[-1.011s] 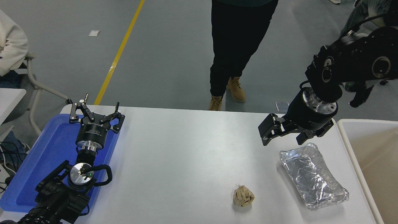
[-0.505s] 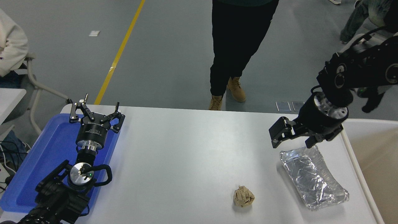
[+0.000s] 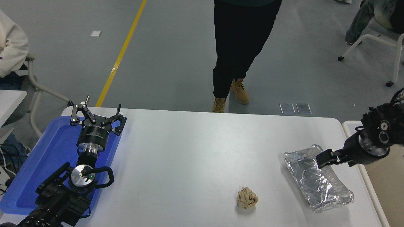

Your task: Pick up foil plate and place in dustbin

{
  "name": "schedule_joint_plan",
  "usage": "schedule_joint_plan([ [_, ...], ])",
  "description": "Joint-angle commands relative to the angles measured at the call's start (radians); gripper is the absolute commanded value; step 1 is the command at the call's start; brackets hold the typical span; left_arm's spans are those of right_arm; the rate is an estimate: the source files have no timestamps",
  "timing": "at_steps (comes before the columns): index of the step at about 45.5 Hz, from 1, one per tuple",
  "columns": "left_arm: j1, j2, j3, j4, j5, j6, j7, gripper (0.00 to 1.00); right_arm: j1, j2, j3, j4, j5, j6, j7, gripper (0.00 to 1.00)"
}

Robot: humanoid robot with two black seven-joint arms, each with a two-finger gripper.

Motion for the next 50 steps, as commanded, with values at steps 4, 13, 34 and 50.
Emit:
schedule_joint_plan([
  [4, 0.001, 0.0, 0.0, 0.0, 0.0, 0.0, 0.0, 1.0, -0.269, 0.027, 0.106, -0.21, -0.107, -0.133, 0.0, 1.0],
  [13, 0.0, 0.0, 0.0, 0.0, 0.0, 0.0, 0.0, 1.0, -0.385, 0.098, 0.12, -0.349, -0.11, -0.186, 0.0, 1.0],
  [34, 0.001, 0.0, 0.0, 0.0, 0.0, 0.0, 0.001, 1.0, -0.473, 0.173, 0.131, -0.455, -0.11, -0.223, 0.003, 0.99],
  [50, 0.001, 0.0, 0.0, 0.0, 0.0, 0.0, 0.001, 1.0, -0.505, 0.182, 0.131, -0.475, -0.112, -0.254, 0.003, 0.39],
])
